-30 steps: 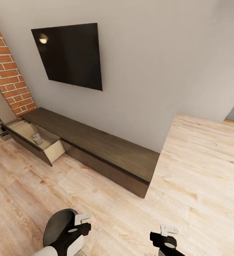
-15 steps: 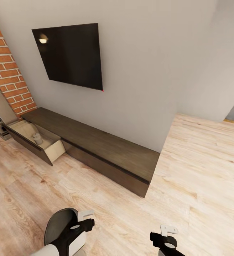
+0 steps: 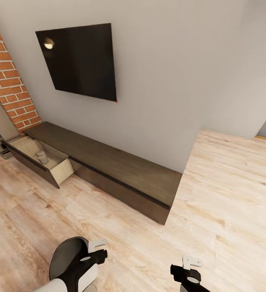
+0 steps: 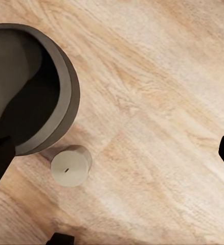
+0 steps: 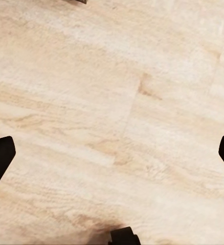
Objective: Place each of the two pumpkins and all three candles from the living room inside a cabinet in the living room (use any cabinet), then make sure every cabinet is closed, and position the cauldron so it is next to a table in the living room.
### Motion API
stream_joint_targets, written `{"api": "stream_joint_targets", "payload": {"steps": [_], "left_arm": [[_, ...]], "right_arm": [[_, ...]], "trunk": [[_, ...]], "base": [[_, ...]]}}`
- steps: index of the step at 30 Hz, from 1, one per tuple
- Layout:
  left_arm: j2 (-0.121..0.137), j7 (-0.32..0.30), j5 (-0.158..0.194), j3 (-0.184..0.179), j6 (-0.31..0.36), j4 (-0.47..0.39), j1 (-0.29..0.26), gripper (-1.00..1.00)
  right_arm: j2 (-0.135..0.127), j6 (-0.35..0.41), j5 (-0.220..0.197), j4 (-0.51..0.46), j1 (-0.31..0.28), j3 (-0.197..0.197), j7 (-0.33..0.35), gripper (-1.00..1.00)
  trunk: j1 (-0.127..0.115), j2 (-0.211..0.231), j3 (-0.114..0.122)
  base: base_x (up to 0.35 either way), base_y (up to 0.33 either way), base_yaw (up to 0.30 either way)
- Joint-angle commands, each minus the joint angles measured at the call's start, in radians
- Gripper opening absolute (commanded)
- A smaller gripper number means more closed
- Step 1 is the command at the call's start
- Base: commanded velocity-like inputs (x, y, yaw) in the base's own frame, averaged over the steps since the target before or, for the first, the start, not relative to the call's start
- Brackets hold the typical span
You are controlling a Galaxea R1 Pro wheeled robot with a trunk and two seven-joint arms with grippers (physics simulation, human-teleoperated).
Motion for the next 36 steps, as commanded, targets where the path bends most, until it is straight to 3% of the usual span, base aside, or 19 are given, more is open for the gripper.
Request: {"api": "stream_joint_targets", "payload": {"steps": [1, 10, 13, 15, 18, 21, 22, 25, 30, 36], "left_arm": [[0.001, 0.008, 0.01, -0.006, 0.0, -0.001, -0.001, 1.0], [0.001, 0.013, 0.02, 0.032, 0.0, -0.001, 0.0, 1.0], [0.001, 0.013, 0.021, 0.077, 0.0, -0.001, 0.0, 1.0], [0.001, 0.013, 0.021, 0.115, 0.001, -0.001, 0.0, 1.0], [0.002, 0.014, 0.024, 0.154, 0.003, 0.0, 0.0, 1.0], [0.001, 0.014, 0.034, 0.171, 0.004, 0.0, 0.0, 1.0], [0.001, 0.014, 0.054, 0.177, 0.005, 0.0, 0.0, 1.0], [0.001, 0.014, 0.116, 0.182, 0.005, 0.0, 0.0, 1.0], [0.003, 0.012, 0.179, 0.183, 0.007, 0.0, 0.0, 1.0], [0.002, 0.012, 0.198, 0.183, 0.008, 0.0, 0.0, 1.0]], "right_arm": [[0.0, -0.004, -0.01, 0.001, -0.001, 0.009, -0.004, 1.0], [-0.003, -0.005, -0.01, -0.01, -0.001, 0.009, 0.002, 1.0], [0.0, -0.012, -0.01, -0.045, -0.001, 0.009, 0.003, 1.0], [0.002, 0.004, -0.012, -0.128, -0.001, 0.01, 0.003, 1.0], [-0.001, 0.17, -0.012, -0.311, -0.001, 0.017, 0.001, 1.0], [-0.005, 0.331, -0.014, -0.481, -0.001, 0.019, -0.002, 1.0], [-0.006, 0.46, -0.02, -0.615, -0.001, 0.018, -0.004, 1.0], [-0.006, 0.641, -0.029, -0.821, -0.001, 0.01, -0.005, 1.0], [-0.006, 0.746, -0.033, -0.983, -0.001, 0.002, -0.005, 1.0], [-0.005, 0.792, -0.035, -1.069, -0.001, 0.001, -0.004, 1.0]], "trunk": [[0.004, -0.008, -0.004], [0.038, -0.071, -0.032], [0.05, -0.092, -0.042], [0.058, -0.106, -0.048], [0.069, -0.127, -0.057], [0.081, -0.148, -0.067], [0.084, -0.155, -0.07], [0.096, -0.176, -0.079], [0.115, -0.211, -0.095], [0.138, -0.253, -0.114]], "base": [[0.0, 0.0, 0.0], [0.0, 0.0, 0.0], [0.0, 0.0, 0.0], [0.0, 0.0, 0.0], [0.0, 0.0, 0.0], [0.0, 0.0, 0.0], [0.0, 0.0, 0.0], [0.0, 0.0, 0.0], [0.0, 0.0, 0.0], [0.0, 0.0, 0.0]]}}
